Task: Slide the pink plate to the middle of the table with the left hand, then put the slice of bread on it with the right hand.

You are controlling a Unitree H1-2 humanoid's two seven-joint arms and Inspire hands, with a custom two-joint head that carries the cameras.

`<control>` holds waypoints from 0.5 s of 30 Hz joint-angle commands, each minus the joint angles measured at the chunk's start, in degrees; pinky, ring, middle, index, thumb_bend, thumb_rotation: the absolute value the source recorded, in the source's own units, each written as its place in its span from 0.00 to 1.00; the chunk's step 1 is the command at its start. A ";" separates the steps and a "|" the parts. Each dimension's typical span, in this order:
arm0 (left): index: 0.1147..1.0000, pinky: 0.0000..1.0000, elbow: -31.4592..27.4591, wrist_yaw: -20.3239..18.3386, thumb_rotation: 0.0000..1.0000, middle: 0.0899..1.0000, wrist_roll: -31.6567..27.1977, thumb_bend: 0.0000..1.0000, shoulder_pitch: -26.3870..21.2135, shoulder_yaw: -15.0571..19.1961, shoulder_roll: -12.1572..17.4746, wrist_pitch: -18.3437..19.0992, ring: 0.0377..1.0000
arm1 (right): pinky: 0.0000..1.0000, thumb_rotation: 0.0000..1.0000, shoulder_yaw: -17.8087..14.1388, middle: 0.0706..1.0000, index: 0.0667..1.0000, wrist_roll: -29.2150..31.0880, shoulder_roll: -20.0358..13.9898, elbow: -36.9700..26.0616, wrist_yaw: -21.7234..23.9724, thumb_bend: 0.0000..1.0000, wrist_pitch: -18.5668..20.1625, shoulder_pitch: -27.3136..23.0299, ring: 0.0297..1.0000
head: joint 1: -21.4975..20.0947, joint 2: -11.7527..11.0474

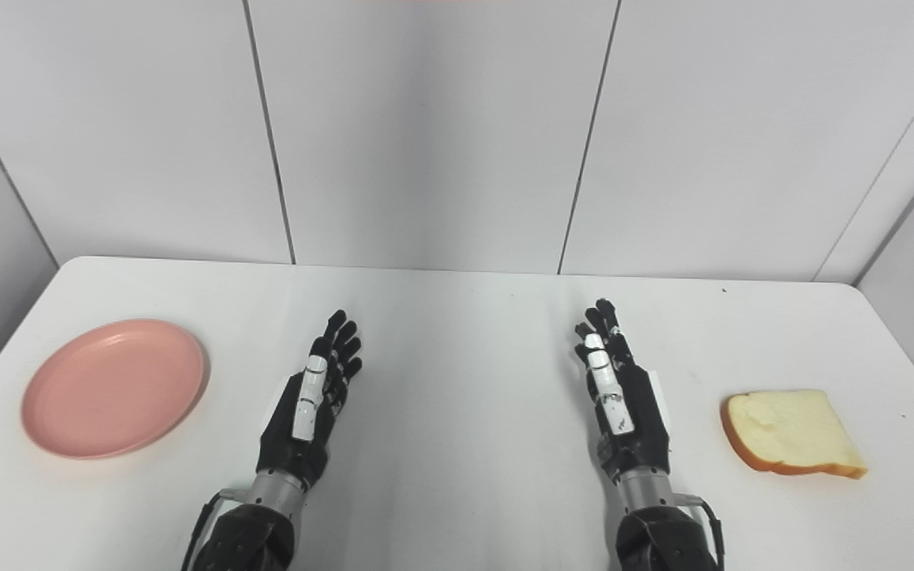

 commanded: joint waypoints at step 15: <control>1.00 1.00 0.48 0.51 1.00 1.00 0.08 0.64 0.30 0.09 -0.41 0.21 1.00 | 0.98 0.73 0.16 0.97 0.97 0.55 0.03 -1.39 0.39 0.68 -0.50 -0.86 0.95 | -0.05 -0.10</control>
